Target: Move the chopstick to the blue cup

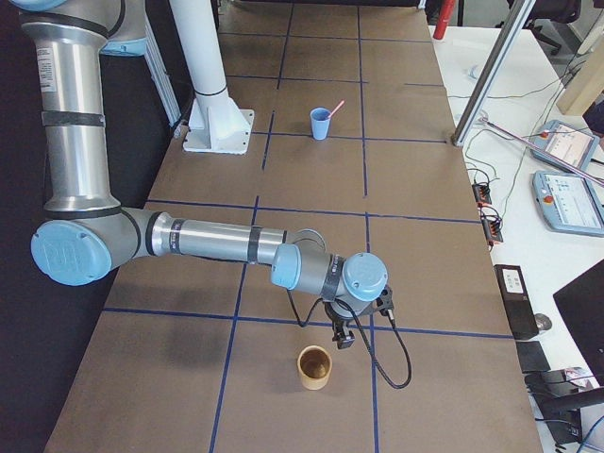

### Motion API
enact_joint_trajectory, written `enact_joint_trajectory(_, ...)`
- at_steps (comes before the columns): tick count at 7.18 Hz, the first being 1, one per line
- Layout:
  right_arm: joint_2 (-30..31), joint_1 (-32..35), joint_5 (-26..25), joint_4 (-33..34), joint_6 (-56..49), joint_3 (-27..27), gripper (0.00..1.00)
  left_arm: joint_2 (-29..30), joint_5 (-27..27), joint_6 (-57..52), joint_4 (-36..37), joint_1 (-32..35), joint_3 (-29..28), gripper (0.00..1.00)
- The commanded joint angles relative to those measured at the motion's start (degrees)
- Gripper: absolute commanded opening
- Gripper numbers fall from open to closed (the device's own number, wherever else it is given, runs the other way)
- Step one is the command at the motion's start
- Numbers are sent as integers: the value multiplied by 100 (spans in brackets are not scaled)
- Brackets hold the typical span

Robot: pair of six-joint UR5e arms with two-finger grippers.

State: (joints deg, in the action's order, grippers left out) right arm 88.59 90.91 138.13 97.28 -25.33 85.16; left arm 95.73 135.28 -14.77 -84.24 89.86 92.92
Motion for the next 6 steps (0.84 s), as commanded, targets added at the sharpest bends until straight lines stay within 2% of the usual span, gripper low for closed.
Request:
enact_joint_trajectory(1,-9,-29,3,-7,2,1,100,-2,7,0,22,-3,6,100)
enact_joint_trajectory(2,-9,-21,-5,-7,28,70,100,-2,16,0,13,-3,-2,100)
enact_joint_trajectory(3,-17,-21,-14,-42,594,184,100,-10,16,-9,13,-3,24,100)
enact_joint_trajectory(6,342,-21,-76,-1217,1317,124,100,7,25,-9,40,-12,24,100)
